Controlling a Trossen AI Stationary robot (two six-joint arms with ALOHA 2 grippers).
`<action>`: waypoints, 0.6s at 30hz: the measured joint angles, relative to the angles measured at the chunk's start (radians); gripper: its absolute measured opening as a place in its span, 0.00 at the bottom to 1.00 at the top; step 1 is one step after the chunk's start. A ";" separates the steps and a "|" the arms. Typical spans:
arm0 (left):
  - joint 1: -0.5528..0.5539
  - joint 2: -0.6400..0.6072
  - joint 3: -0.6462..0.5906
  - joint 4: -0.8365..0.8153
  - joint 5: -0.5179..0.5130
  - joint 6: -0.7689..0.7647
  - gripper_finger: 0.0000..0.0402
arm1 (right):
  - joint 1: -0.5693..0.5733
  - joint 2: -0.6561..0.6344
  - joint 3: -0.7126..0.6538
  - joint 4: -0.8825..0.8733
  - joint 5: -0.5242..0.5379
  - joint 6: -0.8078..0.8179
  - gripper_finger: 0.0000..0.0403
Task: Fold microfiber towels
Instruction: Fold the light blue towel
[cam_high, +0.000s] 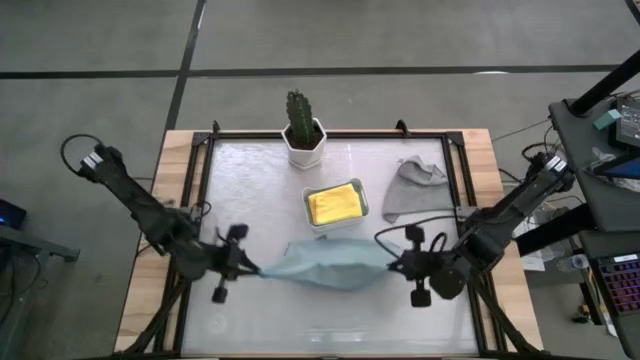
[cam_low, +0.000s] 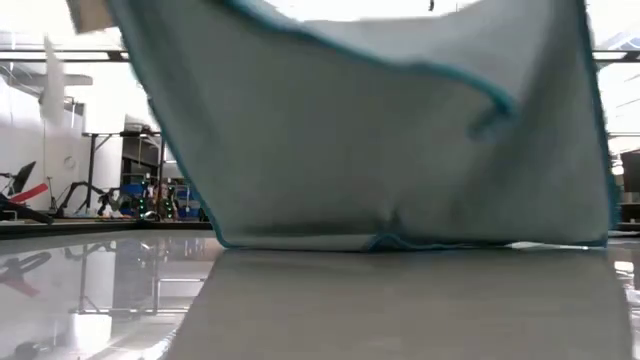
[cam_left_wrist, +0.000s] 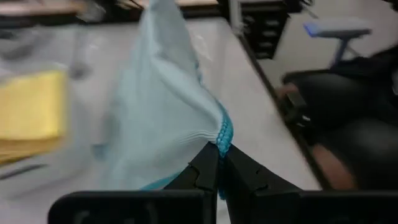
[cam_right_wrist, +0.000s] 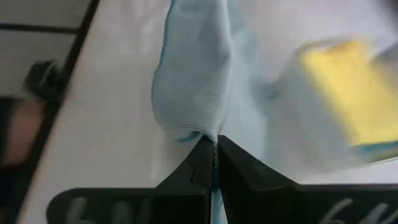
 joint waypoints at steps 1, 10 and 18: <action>-0.003 0.031 -0.012 0.035 0.024 -0.010 0.00 | 0.000 0.011 -0.028 0.037 -0.037 0.015 0.02; -0.018 0.352 -0.029 0.295 0.081 -0.054 0.00 | 0.000 0.163 -0.250 0.388 -0.422 0.103 0.02; 0.000 0.496 -0.001 0.351 -0.133 -0.055 0.00 | -0.050 0.282 -0.264 0.125 -0.348 0.338 0.02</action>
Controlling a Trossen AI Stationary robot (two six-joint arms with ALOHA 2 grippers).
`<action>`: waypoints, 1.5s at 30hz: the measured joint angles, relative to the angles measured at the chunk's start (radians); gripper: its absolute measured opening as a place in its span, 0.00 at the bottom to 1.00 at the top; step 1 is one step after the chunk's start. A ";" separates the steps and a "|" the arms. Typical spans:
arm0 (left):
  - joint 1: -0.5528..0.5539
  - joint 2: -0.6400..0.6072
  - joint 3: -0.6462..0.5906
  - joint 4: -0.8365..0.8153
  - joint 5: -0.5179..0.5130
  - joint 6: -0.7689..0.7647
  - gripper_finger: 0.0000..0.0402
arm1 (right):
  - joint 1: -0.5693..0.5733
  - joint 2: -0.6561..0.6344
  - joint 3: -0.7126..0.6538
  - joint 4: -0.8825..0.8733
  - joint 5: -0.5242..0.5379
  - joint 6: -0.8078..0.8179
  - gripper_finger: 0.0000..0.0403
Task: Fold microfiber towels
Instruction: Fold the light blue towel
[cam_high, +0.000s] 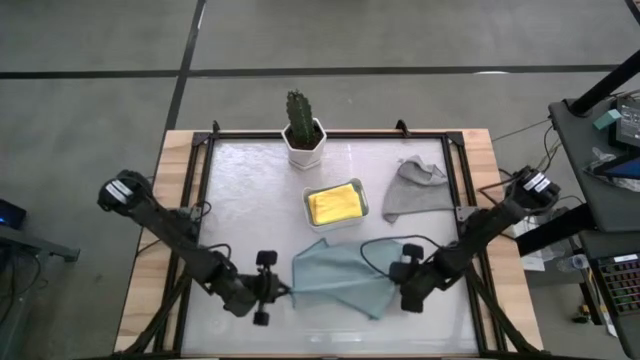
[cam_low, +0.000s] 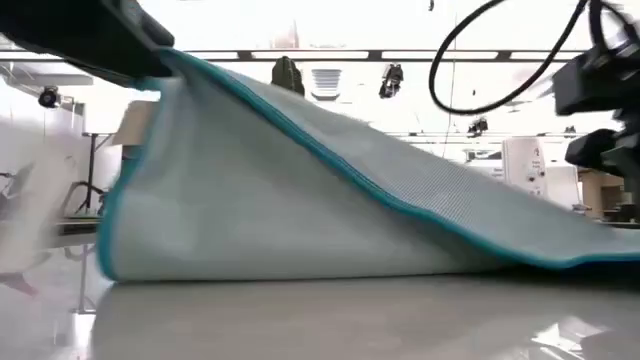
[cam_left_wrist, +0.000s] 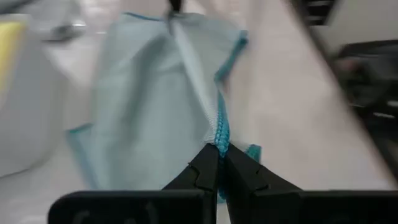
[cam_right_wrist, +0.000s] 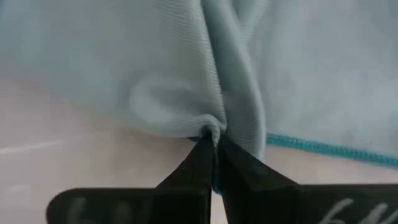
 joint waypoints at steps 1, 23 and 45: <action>0.008 0.000 -0.001 -0.005 -0.029 0.000 0.00 | -0.011 0.004 0.000 -0.017 0.011 0.016 0.02; 0.088 0.015 -0.031 -0.022 -0.385 -0.101 0.00 | -0.087 -0.261 0.000 -0.032 -0.043 0.282 0.43; 0.088 0.012 -0.029 -0.022 -0.408 -0.067 0.00 | -0.080 0.289 0.423 -0.124 0.042 0.282 0.44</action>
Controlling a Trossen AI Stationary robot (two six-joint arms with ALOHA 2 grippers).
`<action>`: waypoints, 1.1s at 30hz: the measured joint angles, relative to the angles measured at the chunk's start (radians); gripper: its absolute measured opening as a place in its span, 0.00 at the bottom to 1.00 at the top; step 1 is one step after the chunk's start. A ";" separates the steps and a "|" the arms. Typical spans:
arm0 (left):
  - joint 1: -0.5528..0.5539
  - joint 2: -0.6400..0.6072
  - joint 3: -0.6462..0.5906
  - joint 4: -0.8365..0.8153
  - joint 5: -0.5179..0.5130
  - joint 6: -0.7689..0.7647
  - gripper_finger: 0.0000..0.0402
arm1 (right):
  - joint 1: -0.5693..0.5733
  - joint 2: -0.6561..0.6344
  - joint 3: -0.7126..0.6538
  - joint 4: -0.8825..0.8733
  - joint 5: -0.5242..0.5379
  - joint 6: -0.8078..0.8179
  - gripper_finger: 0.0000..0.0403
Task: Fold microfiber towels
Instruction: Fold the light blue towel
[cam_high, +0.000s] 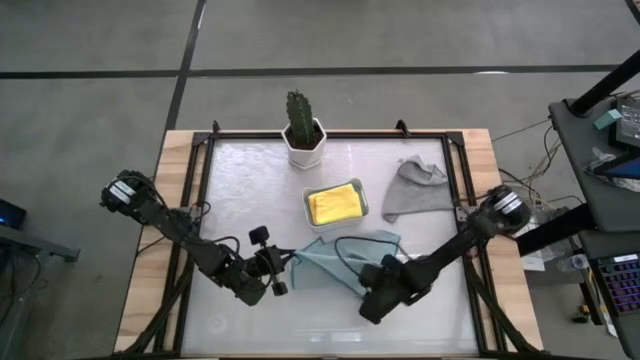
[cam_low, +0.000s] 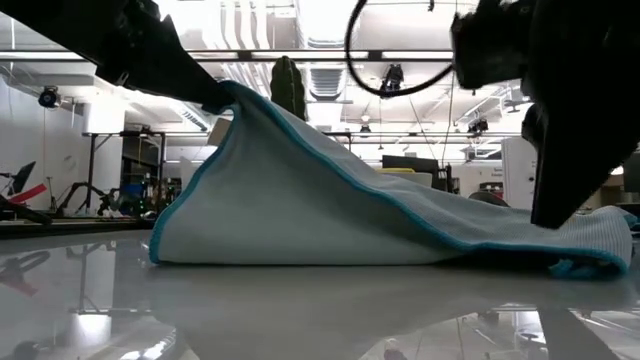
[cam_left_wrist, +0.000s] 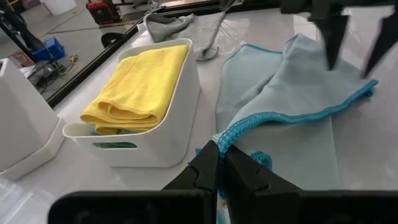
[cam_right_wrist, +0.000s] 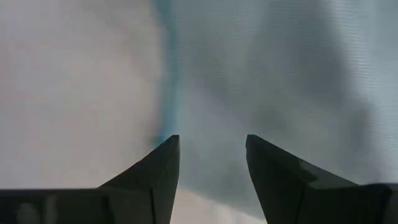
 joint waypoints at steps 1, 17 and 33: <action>0.000 0.000 0.000 0.000 0.000 0.000 0.00 | -0.002 0.029 0.040 -0.079 0.014 0.004 0.44; 0.000 0.000 0.000 0.000 -0.001 0.001 0.00 | -0.004 0.212 0.266 -0.236 0.025 -0.040 0.44; 0.000 0.000 0.000 -0.001 -0.001 0.001 0.00 | 0.004 0.239 0.271 -0.231 -0.003 -0.070 0.09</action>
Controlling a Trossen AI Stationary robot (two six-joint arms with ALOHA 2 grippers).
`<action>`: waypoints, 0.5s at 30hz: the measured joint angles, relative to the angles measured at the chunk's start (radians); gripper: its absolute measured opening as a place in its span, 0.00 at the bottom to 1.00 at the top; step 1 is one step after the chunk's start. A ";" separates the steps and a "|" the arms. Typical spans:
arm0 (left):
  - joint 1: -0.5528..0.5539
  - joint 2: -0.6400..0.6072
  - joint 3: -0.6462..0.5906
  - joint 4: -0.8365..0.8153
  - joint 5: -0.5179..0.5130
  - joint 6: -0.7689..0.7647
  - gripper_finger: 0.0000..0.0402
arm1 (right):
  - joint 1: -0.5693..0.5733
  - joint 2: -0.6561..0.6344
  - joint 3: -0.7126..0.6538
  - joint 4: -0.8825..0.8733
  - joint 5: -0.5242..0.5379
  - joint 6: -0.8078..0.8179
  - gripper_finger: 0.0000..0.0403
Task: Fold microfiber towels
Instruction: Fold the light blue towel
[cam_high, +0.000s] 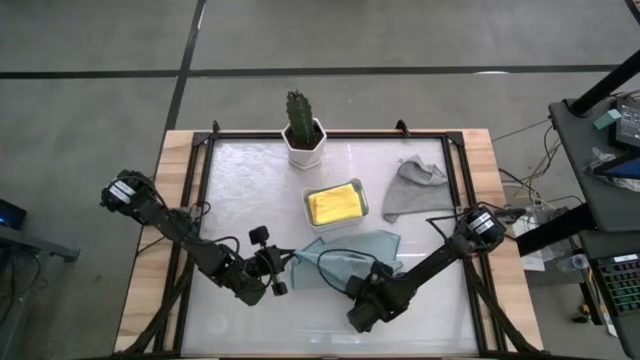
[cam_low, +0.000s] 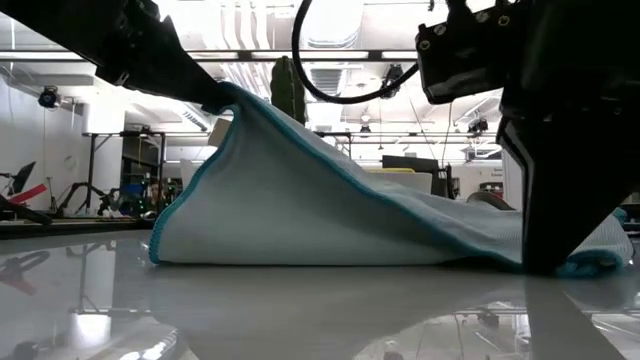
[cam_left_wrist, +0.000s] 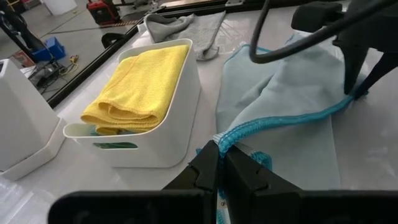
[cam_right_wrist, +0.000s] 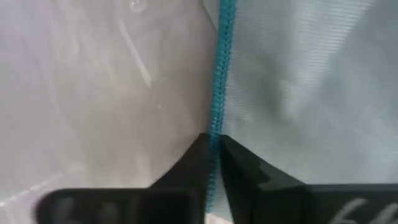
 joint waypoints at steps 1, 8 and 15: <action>0.000 0.000 0.000 0.000 0.000 0.000 0.00 | 0.001 0.000 0.004 -0.006 0.000 -0.012 0.05; 0.000 0.000 0.000 0.000 0.000 0.000 0.00 | 0.011 0.001 0.060 -0.152 -0.011 -0.043 0.02; 0.000 0.000 0.000 0.000 0.000 0.000 0.00 | 0.053 0.001 0.149 -0.384 -0.010 -0.047 0.02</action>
